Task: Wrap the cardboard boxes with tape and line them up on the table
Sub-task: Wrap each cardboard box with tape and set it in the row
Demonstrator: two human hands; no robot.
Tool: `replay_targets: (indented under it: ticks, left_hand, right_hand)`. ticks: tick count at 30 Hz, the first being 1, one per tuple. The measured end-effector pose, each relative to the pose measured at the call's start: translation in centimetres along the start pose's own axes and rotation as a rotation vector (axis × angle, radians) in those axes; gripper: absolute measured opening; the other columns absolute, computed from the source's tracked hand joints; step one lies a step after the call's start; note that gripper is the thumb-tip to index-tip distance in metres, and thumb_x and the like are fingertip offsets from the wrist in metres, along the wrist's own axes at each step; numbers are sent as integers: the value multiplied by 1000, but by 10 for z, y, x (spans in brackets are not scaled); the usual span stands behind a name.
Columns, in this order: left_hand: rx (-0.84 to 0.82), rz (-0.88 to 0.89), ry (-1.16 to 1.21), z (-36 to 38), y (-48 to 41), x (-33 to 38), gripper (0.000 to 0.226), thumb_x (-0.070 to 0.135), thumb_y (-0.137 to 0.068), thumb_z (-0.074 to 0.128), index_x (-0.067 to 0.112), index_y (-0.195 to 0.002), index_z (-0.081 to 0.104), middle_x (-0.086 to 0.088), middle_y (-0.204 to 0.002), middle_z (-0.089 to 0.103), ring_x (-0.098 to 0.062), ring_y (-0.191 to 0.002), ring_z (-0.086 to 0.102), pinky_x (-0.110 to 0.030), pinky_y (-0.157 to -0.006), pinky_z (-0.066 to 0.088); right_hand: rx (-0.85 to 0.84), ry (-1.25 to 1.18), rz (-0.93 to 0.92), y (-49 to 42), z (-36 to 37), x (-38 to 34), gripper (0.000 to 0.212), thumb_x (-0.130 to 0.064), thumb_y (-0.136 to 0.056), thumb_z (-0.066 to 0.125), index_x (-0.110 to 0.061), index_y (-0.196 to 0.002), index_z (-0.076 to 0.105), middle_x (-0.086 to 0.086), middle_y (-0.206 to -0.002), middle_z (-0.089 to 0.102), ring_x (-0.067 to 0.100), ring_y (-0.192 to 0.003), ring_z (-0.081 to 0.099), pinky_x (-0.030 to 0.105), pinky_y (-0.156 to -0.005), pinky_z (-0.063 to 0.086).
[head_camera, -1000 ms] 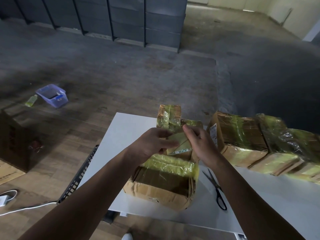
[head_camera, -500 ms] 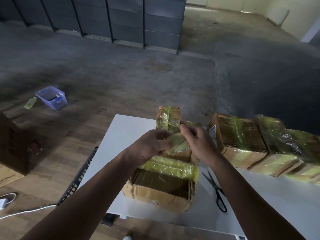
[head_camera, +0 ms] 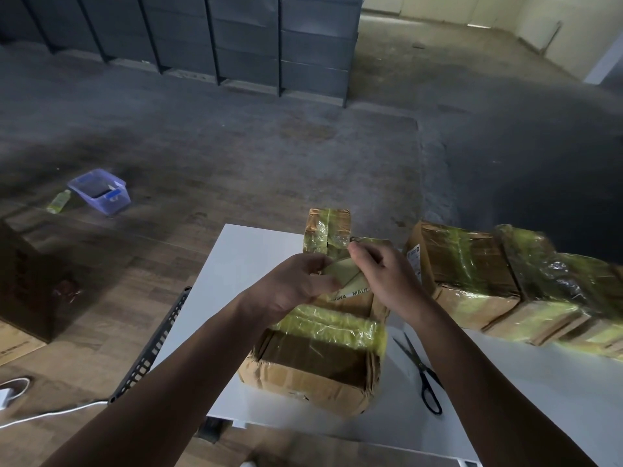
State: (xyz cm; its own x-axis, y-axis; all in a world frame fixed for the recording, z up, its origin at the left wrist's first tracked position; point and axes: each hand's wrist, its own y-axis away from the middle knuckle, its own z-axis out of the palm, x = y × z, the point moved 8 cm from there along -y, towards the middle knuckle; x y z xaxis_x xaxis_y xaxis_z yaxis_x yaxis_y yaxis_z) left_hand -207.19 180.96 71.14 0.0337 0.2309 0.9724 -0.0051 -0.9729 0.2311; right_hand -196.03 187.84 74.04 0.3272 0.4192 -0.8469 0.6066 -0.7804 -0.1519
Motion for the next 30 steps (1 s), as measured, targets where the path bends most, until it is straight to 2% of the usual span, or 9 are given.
replay_targets:
  ticks: [2,5,10,12,16,22,25,27,30]
  left_hand:
    - [-1,0,12,0,0,1,38,17,-69,65,-2,-102,65,-4,-82,59,-12,-69,53,-20,-57,39]
    - [-9,13,40,0,0,3,31,14,-71,62,4,-100,67,-12,-87,57,-22,-77,48,-26,-60,37]
    - [-47,15,169,1,1,-1,16,3,-84,64,5,-99,70,-8,-74,45,-12,-62,41,-23,-57,33]
    - [-35,-8,194,1,-1,-4,14,4,-88,63,5,-101,70,-2,-67,45,-9,-57,41,-19,-53,35]
    - [-17,-44,203,1,-3,-10,18,8,-88,65,-3,-102,66,-1,-63,43,-8,-53,39,-16,-47,35]
    - [5,-64,179,2,-3,-11,5,13,-86,69,11,-81,68,0,-59,45,-10,-52,39,-18,-47,33]
    - [37,-22,123,-1,-1,-5,12,22,-85,72,9,-87,72,-2,-63,48,-11,-53,40,-20,-48,33]
    - [39,28,68,-2,1,4,16,26,-85,73,13,-93,74,-9,-70,52,-12,-54,41,-21,-48,34]
    - [33,61,-35,-4,4,17,11,27,-84,75,18,-90,74,-19,-82,61,-14,-56,44,-20,-46,36]
  right_hand:
    - [7,-27,16,0,-1,4,47,-39,-100,45,-2,-75,58,15,-63,52,23,-55,50,19,-49,33]
    - [26,-62,32,-1,-5,11,51,-41,-99,46,6,-82,58,30,-77,52,39,-72,53,23,-52,34]
    - [24,-74,54,-1,-6,12,58,-48,-97,46,8,-85,54,35,-82,50,46,-78,52,29,-58,35]
    - [11,-58,66,-1,-4,10,58,-50,-96,45,5,-81,53,31,-75,49,43,-69,52,30,-59,35]
    - [-2,1,44,1,-2,3,50,-45,-99,43,-8,-66,46,4,-58,40,16,-52,40,21,-49,29]
    - [-29,37,37,3,0,-2,52,-38,-101,43,4,-72,47,13,-60,39,17,-52,38,22,-48,26]
    - [-20,-28,87,2,-3,2,53,-39,-101,44,7,-74,49,26,-65,44,27,-54,43,26,-52,32]
    - [-19,-103,148,1,-5,7,54,-41,-100,45,7,-77,54,29,-70,53,39,-60,56,33,-58,41]
    - [-51,-141,203,0,-6,9,55,-46,-98,46,5,-85,62,28,-81,64,39,-74,68,51,-71,52]
